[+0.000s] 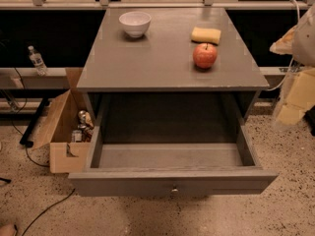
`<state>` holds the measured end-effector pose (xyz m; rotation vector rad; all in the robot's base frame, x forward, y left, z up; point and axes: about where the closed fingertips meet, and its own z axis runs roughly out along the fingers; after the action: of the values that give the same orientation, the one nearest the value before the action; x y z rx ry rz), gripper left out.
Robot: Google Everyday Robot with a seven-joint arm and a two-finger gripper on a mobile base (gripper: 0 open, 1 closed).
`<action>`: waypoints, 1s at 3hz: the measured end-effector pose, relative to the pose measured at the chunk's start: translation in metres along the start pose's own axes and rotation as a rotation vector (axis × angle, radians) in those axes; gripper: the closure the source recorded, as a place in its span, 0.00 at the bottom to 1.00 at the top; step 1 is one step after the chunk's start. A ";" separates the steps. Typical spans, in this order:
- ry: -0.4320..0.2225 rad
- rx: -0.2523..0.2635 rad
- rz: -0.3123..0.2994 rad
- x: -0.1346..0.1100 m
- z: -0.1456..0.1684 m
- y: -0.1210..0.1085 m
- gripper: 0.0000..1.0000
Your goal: Place apple into top drawer
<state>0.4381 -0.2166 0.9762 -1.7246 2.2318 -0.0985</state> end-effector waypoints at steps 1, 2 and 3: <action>-0.004 0.007 0.001 -0.001 0.000 -0.002 0.00; -0.065 0.046 0.052 0.000 0.017 -0.031 0.00; -0.174 0.104 0.160 0.001 0.048 -0.080 0.00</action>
Offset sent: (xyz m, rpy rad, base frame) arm 0.1071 -0.0227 -0.0315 0.2073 -0.1453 -0.1375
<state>0.5266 -0.2324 0.9504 -1.4383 2.1858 -0.0259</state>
